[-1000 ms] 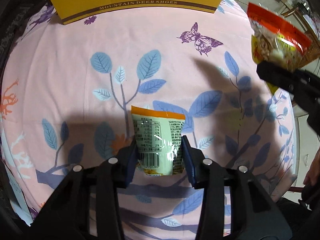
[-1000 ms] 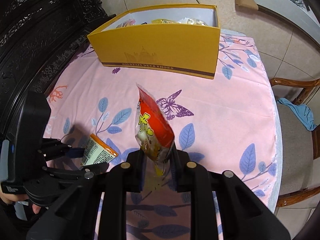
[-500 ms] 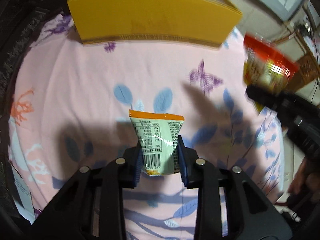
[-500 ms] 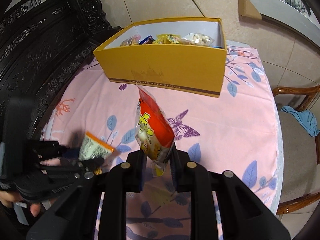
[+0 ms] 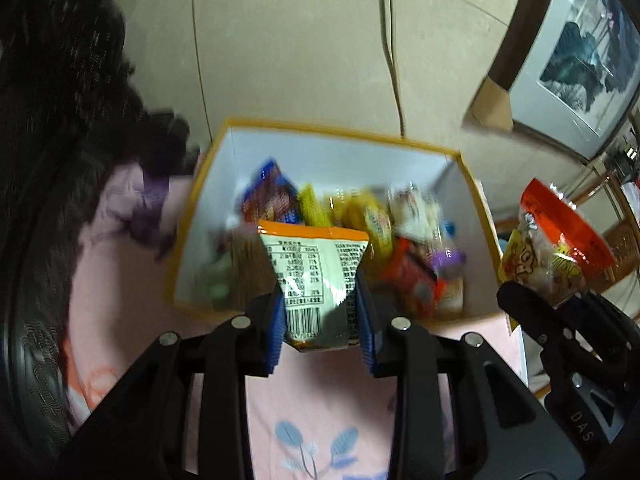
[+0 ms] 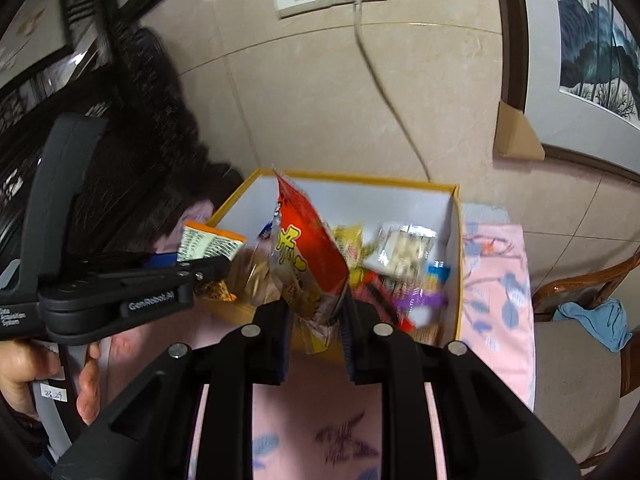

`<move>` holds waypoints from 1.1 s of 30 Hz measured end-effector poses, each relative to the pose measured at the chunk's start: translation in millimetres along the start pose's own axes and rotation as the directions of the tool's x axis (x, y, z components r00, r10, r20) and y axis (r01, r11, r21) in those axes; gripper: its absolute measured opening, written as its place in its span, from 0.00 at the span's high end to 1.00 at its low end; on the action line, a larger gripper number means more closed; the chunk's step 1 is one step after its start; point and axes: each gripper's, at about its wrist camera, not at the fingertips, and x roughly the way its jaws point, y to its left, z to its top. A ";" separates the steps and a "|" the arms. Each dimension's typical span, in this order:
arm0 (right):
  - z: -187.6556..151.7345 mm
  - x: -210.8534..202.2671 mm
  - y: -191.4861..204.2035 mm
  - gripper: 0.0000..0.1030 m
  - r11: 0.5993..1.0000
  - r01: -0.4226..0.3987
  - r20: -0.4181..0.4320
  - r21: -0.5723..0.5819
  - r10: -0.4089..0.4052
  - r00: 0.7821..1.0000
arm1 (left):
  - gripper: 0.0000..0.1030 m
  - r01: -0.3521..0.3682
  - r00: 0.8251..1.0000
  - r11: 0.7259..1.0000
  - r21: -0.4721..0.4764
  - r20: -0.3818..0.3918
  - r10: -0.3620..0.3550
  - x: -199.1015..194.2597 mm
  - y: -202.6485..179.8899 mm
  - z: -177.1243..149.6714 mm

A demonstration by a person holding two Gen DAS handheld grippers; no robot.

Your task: Organize snacks

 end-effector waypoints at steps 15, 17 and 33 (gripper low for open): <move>32.1 34.5 -21.8 0.74 0.996 0.068 -0.020 0.056 -0.067 0.998 | 0.56 -0.013 1.000 1.000 -0.023 0.001 0.013 22.9 11.4 31.9; 35.0 34.0 -22.1 0.41 0.995 0.093 -0.020 0.046 -0.092 0.996 | 0.25 -0.022 0.999 0.999 -0.026 0.023 0.022 19.9 12.0 34.0; 38.7 17.0 -9.9 0.01 0.987 0.157 0.010 0.031 -0.157 0.987 | 0.02 -0.066 0.993 0.996 -0.065 0.090 0.071 2.9 13.2 42.6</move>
